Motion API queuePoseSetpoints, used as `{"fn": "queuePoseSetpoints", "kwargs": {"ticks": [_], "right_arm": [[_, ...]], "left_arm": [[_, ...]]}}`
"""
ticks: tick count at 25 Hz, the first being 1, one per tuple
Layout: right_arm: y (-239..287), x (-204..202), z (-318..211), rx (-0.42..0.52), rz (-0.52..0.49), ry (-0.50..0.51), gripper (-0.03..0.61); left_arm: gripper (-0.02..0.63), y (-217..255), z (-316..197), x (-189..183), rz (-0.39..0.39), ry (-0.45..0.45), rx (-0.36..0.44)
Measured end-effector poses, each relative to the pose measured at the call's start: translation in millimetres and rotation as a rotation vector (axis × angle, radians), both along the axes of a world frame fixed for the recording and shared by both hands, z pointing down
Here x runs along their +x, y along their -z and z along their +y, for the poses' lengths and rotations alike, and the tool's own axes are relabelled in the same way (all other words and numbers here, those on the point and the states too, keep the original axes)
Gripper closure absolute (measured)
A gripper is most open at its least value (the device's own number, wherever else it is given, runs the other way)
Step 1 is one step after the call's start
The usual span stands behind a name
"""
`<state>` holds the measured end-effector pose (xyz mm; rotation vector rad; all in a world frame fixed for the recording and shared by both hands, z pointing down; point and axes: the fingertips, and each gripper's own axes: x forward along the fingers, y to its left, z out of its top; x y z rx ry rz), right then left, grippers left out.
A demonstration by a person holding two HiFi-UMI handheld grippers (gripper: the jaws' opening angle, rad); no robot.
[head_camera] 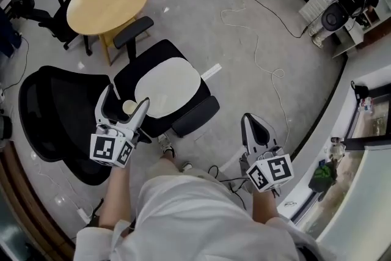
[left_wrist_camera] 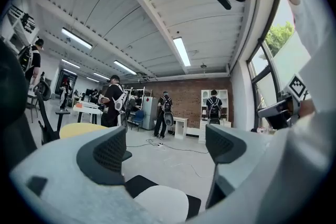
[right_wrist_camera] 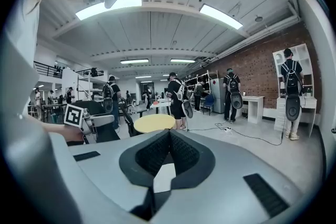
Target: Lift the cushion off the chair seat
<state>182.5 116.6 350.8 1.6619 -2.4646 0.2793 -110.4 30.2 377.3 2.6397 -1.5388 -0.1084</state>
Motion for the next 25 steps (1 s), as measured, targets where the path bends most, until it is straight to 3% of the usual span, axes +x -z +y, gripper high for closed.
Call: {"fn": "queuePoseSetpoints", "kwargs": {"ticks": [5, 11, 16, 22, 25], "right_arm": [[-4, -31, -71, -0.033, 0.035, -0.007, 0.577], [-18, -57, -128, -0.085, 0.050, 0.005, 0.577], [-49, -58, -164, -0.144, 0.049, 0.048, 0.575], [-97, -68, -206, -0.227, 0.017, 0.200, 0.577], [-117, -64, -219, -0.267, 0.027, 0.237, 0.575]], "left_arm": [[0.147, -43, -74, -15, 0.075, -0.018, -0.104], [0.147, -92, -135, -16, 0.103, -0.025, -0.207], [0.149, -143, -164, 2, 0.018, -0.066, -0.276], [0.149, -207, -193, 12, -0.134, -0.081, -0.341], [0.149, -252, -206, 29, -0.172, -0.120, -0.386]]}}
